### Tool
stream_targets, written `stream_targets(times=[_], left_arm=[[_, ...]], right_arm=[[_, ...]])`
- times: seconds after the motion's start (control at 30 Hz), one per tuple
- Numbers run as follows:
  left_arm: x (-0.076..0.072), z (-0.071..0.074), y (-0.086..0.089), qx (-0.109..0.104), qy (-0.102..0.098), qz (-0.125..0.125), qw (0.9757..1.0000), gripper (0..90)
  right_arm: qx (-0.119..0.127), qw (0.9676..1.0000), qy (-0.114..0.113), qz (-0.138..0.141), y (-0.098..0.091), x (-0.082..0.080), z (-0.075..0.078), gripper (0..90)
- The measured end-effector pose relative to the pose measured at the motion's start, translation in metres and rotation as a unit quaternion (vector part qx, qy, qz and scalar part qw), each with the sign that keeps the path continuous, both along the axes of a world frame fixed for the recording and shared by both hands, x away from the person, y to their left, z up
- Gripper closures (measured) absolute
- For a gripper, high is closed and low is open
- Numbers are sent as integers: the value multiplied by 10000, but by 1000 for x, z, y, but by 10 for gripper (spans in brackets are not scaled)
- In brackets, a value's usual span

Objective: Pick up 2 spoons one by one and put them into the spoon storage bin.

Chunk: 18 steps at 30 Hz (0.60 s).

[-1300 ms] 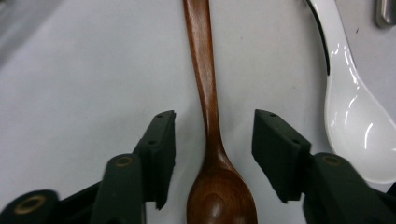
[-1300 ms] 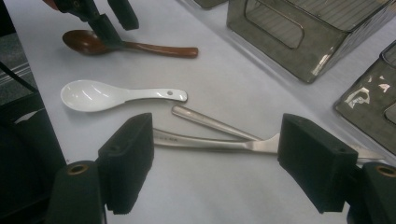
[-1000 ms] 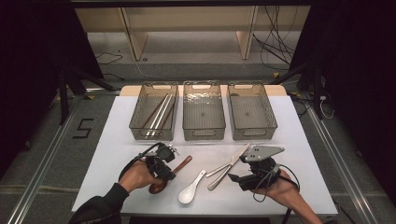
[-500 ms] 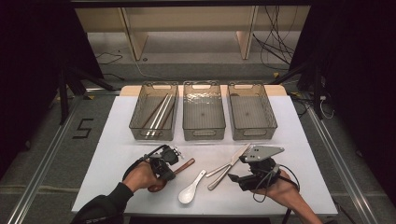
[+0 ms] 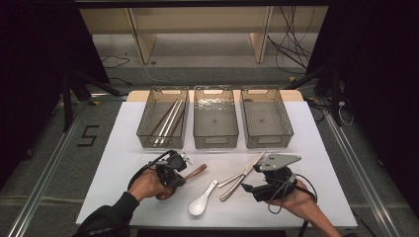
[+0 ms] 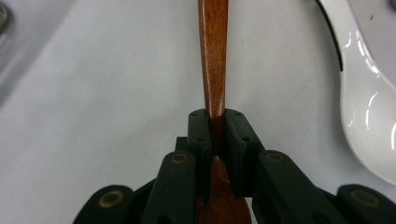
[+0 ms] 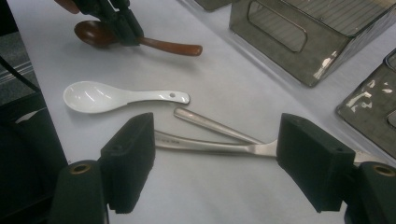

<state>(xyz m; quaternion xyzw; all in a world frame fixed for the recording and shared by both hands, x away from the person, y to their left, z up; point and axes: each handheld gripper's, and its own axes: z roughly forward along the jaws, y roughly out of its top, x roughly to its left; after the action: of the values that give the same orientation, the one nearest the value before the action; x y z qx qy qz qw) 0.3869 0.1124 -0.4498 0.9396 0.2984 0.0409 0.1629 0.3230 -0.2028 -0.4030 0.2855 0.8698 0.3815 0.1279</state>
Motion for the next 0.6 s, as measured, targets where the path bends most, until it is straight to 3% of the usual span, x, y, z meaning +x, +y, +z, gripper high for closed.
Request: stream_targets(times=[0.23,0.4,0.6], left_arm=[[4,11,8,-338,-8,147,9993,813],[4,25,11,-618,-184,240,9976,815],[8,33,14,-762,-170,281,9965,815]], right_arm=[[10,10000,4,-13,0,0,0,290],[18,10000,7,-20,0,0,0,291],[36,10000,-5,-33,-1,0,1,290]])
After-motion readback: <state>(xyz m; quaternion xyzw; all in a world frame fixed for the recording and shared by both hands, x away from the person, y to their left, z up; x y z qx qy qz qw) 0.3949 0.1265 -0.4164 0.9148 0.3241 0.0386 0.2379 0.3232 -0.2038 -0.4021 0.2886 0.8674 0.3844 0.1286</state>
